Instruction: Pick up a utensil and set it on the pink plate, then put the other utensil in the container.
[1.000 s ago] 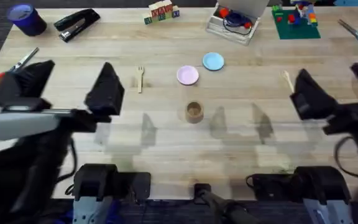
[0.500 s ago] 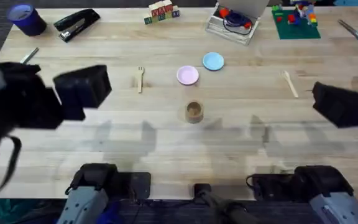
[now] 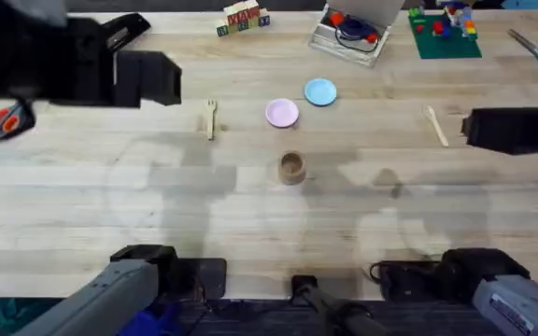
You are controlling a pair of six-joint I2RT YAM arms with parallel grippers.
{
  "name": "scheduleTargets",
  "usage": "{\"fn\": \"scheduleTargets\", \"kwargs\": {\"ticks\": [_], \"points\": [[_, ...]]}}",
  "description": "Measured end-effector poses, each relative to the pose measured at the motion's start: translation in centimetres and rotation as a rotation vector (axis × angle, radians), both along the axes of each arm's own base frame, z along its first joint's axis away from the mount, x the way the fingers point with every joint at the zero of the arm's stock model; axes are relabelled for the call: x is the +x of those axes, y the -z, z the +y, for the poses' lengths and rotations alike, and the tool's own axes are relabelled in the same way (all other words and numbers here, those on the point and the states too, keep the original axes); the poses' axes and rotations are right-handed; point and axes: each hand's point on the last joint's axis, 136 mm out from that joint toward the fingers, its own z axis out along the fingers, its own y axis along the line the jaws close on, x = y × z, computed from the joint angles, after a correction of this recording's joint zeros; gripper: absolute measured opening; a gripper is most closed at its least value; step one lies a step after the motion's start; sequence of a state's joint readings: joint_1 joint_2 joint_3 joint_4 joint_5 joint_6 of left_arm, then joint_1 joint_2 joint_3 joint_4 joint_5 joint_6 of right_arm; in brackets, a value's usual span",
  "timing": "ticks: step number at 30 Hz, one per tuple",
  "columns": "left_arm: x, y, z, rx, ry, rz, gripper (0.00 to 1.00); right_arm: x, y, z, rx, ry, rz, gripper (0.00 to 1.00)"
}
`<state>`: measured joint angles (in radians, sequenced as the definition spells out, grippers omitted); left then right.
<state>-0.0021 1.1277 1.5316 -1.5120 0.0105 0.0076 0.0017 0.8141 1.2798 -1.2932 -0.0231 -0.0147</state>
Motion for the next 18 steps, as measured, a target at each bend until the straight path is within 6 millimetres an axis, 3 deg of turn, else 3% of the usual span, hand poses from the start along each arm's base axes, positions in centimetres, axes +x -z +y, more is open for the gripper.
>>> {"fn": "scheduleTargets", "kwargs": {"ticks": [8, 18], "points": [[2.2, 2.2, 0.0, 0.000, 0.000, 0.108, 0.993, 1.2, 1.6, 0.0, 0.000, 0.000, 0.100, 0.996], [4.9, 5.3, 0.0, -0.001, 0.001, 0.217, 0.993, 1.3, 1.8, 0.0, 0.000, 0.000, 0.111, 0.995]]}}
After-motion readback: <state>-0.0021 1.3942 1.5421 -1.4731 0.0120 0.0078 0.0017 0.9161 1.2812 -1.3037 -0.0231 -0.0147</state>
